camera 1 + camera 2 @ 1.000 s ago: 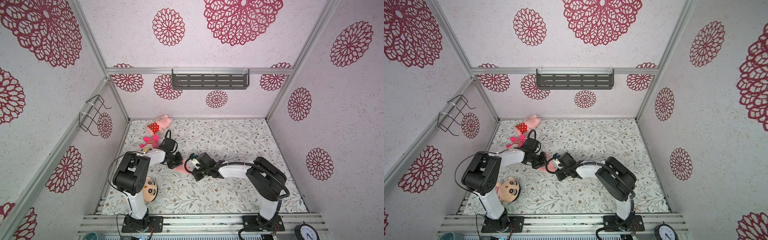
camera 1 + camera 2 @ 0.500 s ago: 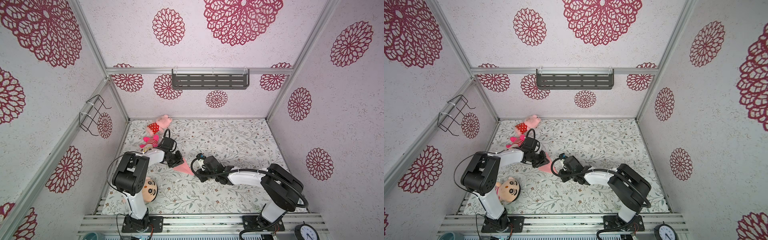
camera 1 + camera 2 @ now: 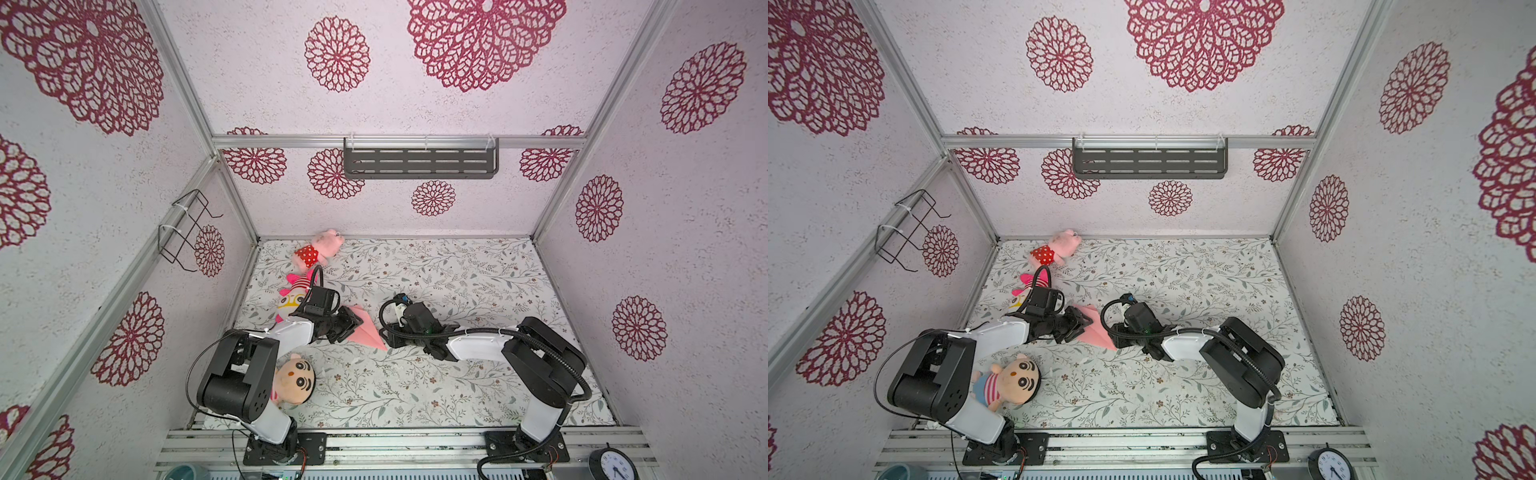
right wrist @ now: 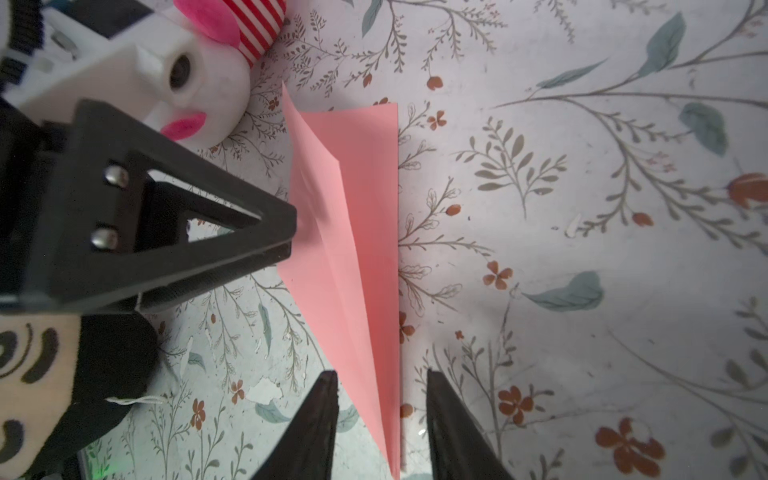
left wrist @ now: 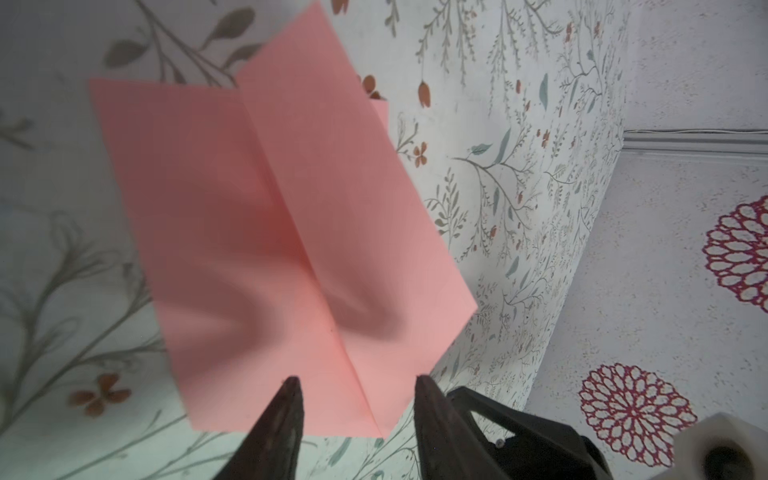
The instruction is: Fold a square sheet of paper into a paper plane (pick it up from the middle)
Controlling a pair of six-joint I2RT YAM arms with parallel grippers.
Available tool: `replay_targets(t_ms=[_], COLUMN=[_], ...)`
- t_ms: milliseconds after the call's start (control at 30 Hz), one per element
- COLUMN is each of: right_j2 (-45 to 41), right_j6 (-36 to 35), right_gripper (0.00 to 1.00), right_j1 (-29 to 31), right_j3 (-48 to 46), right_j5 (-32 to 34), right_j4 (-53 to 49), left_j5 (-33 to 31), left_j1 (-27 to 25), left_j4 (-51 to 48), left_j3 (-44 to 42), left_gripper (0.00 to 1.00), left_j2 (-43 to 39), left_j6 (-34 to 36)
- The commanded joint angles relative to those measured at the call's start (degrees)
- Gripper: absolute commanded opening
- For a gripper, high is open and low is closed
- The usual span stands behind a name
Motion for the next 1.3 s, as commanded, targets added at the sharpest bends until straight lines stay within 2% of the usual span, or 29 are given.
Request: replay_targets(t_ms=[0,533,633,867,967,1033,1167,1267], right_j2=[-0.5,-2.1,-3.0,-6.4,-9.4,-11.9,-18.1,-21.4], right_j6=[0.8,0.8,0.9,-0.3,-1.4,-3.5,-4.4,-5.9], right_gripper=[0.39,0.41,0.43,0.46,0.46,0.46,0.51,0.54], right_j1=[-1.2,-4.7,-5.7,-8.2,-9.6,-10.1,-11.6,-12.9], right_j3=[1.4,-0.8,-0.9,-3.0,-3.7,-4.5,-7.0,-7.7], right_j5=[-0.4,-3.7,-3.9,0.2,4.0,6.6,12.1,12.8], right_j4=[0.0,5.4,5.9,6.7,3.6,1.6,-1.3,-3.9], left_j5=[-0.7,2.1,2.3,1.3,-0.2,-3.2,-15.5,-23.2], left_j1=[0.2,0.2,0.2,0.1,-0.1,-0.7,-4.5,-7.6], left_j4=[5.4,15.8,17.2,15.8,10.4,1.7,-18.6,-31.7], left_j3=[0.2,0.7,0.7,2.4,4.7,8.2,17.6,25.9], left_gripper=[0.48,0.39,0.32,0.11,0.07,0.06,0.05,0.05], left_j2=[2.0,9.2,9.5,8.2,5.7,3.6,-0.2,0.3], left_j6=[-2.5,-5.1,-5.5,-4.8,-1.9,2.2,12.0,17.9])
